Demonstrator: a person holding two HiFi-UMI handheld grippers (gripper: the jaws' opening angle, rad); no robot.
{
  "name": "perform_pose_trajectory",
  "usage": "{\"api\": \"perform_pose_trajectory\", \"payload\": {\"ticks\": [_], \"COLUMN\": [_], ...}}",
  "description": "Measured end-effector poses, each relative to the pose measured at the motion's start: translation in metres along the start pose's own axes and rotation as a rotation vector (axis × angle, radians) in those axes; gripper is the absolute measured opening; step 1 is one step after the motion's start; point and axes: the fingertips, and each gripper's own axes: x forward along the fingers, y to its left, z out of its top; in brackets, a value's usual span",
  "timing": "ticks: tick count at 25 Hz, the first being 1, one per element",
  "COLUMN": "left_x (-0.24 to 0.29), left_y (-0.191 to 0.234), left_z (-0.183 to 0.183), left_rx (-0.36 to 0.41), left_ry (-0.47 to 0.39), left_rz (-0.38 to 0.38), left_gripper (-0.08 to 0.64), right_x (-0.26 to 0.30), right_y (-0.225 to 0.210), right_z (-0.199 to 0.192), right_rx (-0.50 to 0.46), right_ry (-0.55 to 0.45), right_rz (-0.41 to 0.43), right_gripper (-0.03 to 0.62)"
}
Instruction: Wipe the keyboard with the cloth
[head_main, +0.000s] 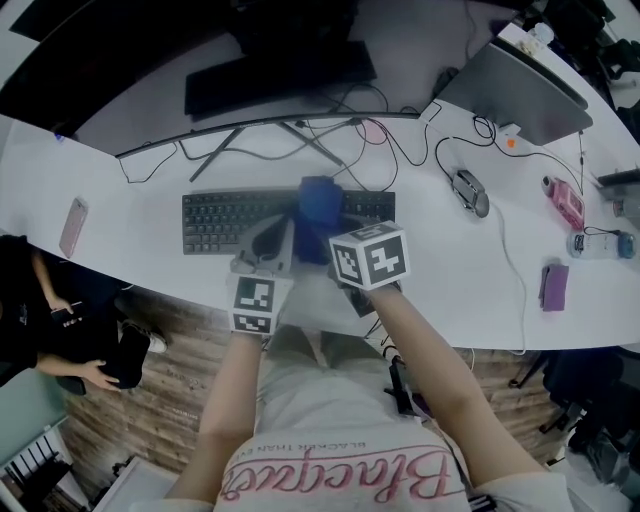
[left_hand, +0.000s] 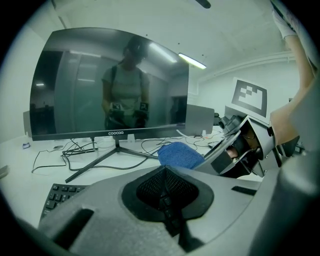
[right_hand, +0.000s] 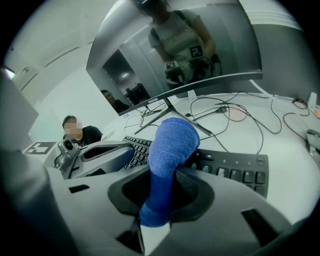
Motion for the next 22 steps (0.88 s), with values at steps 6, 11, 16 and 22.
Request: {"api": "perform_pose_trajectory", "payload": {"ticks": [6, 11, 16, 22], "left_x": [0.017, 0.030, 0.041, 0.051], "left_y": [-0.032, -0.052, -0.071, -0.093], "left_z": [0.008, 0.014, 0.018, 0.025], "left_rx": [0.016, 0.028, 0.040, 0.052], "left_ry": [-0.003, -0.011, -0.017, -0.028], "left_rz": [-0.030, -0.054, -0.073, -0.091], "left_gripper": [0.005, 0.005, 0.005, 0.005], "right_x": [-0.020, -0.034, -0.048, -0.068], "right_y": [-0.024, -0.041, -0.057, -0.078], "right_z": [-0.006, -0.009, -0.015, -0.022], "right_rx": [-0.001, -0.009, -0.011, -0.022], "right_ry": [-0.001, -0.001, 0.003, 0.000], "right_rz": [-0.005, -0.028, -0.042, -0.076], "right_gripper": [0.092, 0.092, 0.092, 0.092]}}
